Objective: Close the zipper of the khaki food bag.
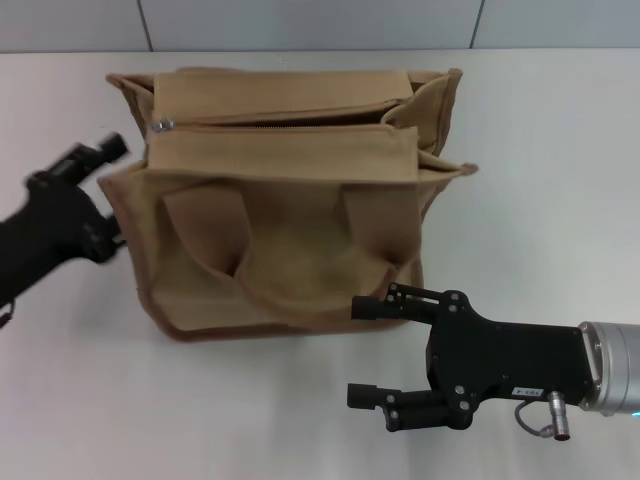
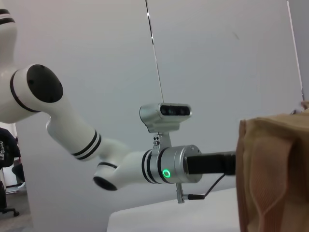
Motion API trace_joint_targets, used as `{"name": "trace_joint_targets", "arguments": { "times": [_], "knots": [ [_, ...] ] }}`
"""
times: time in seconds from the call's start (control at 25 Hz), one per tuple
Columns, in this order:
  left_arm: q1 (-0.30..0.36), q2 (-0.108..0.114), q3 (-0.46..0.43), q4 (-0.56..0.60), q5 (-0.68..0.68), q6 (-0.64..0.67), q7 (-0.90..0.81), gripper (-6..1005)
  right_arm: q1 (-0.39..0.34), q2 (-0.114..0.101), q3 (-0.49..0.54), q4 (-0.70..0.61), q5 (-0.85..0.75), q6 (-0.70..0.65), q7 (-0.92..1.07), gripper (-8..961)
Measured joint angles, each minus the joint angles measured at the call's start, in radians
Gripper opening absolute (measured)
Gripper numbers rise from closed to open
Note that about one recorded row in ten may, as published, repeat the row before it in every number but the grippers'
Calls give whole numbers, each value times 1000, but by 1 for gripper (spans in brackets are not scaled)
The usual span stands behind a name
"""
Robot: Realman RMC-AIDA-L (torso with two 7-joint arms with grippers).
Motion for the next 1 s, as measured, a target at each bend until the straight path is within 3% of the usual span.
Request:
{"name": "trace_joint_targets", "arguments": {
  "times": [0.08, 0.56, 1.0],
  "knots": [
    [-9, -4, 52, 17, -7, 2, 0, 743, 1, 0, 0, 0, 0, 1, 0, 832],
    [-18, -6, 42, -10, -163, 2, -38, 738, -3, 0, 1, 3, 0, 2, 0, 832],
    [11, -6, 50, -13, -163, 1, -29, 733, 0, 0, 0, 4, 11, 3, 0, 832]
  ]
}}
